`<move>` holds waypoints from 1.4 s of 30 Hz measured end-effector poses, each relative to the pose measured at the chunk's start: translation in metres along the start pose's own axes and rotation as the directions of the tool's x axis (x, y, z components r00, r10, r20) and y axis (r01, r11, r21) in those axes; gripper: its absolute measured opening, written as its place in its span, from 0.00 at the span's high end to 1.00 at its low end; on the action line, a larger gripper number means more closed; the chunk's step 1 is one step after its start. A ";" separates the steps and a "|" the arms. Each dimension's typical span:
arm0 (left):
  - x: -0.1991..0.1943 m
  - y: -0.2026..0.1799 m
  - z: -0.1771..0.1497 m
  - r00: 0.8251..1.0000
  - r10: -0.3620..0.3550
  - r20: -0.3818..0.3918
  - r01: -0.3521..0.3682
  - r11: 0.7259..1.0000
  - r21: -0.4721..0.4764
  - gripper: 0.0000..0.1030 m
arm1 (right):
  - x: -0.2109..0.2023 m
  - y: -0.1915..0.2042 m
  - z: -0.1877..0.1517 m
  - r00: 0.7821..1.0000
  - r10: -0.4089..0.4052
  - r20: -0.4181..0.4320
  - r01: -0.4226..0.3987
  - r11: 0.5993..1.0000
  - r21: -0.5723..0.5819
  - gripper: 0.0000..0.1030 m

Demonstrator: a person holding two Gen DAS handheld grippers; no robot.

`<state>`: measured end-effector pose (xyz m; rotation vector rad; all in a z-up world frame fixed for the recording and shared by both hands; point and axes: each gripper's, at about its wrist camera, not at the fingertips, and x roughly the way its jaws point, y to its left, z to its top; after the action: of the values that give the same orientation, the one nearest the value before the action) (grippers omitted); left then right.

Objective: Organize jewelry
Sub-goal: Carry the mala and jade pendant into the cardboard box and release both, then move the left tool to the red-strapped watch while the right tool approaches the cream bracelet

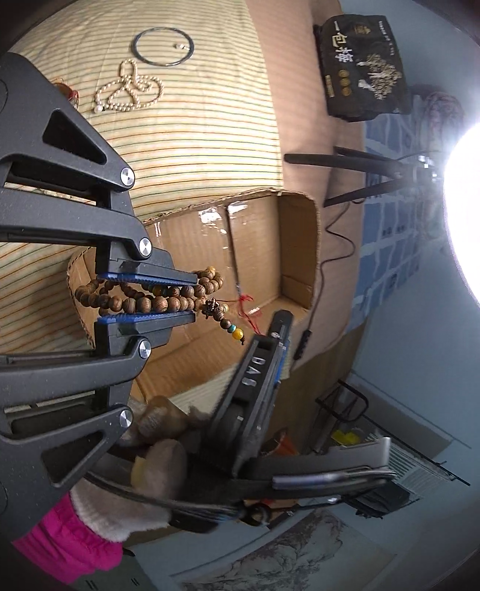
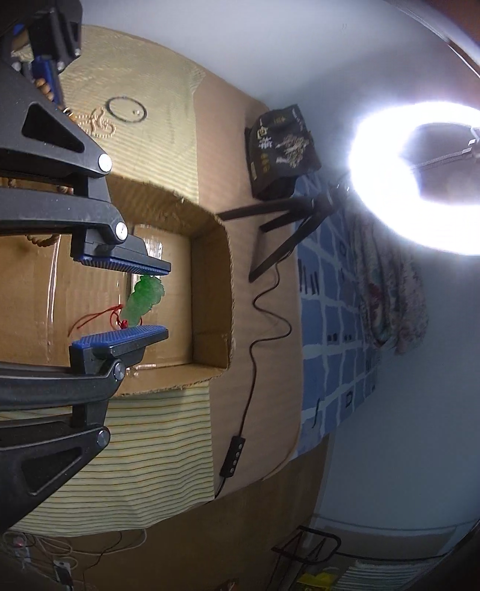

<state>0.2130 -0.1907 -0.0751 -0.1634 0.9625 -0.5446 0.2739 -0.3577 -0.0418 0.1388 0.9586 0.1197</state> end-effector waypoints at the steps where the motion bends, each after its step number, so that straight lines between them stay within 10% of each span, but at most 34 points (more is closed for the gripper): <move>1: 0.003 0.000 -0.002 1.000 0.006 -0.007 -0.006 1.000 0.002 0.89 | 0.003 -0.002 0.000 1.000 -0.001 -0.005 0.001 1.000 0.006 0.73; 22: 0.037 -0.008 -0.024 0.992 0.075 -0.102 -0.067 0.995 0.078 0.87 | 0.034 -0.018 -0.013 0.995 -0.011 -0.100 0.015 0.999 0.039 0.73; 25: 0.034 -0.008 -0.024 0.992 0.074 -0.098 -0.066 0.995 0.081 0.59 | 0.032 -0.020 -0.013 0.995 -0.018 -0.098 0.023 0.999 0.045 0.58; 32: 0.025 -0.009 -0.024 0.992 0.090 -0.083 -0.082 0.992 0.097 0.59 | 0.023 -0.020 -0.013 0.996 -0.029 -0.086 0.033 0.999 0.041 0.38; 42: -0.001 -0.004 -0.027 0.992 0.112 -0.050 -0.106 0.988 0.115 0.59 | 0.004 -0.018 -0.016 0.997 -0.041 -0.058 0.043 0.999 0.030 0.37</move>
<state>0.1891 -0.1908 -0.0888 0.0061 0.9872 -0.5033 0.2638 -0.3735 -0.0574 0.1446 1.0202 0.0699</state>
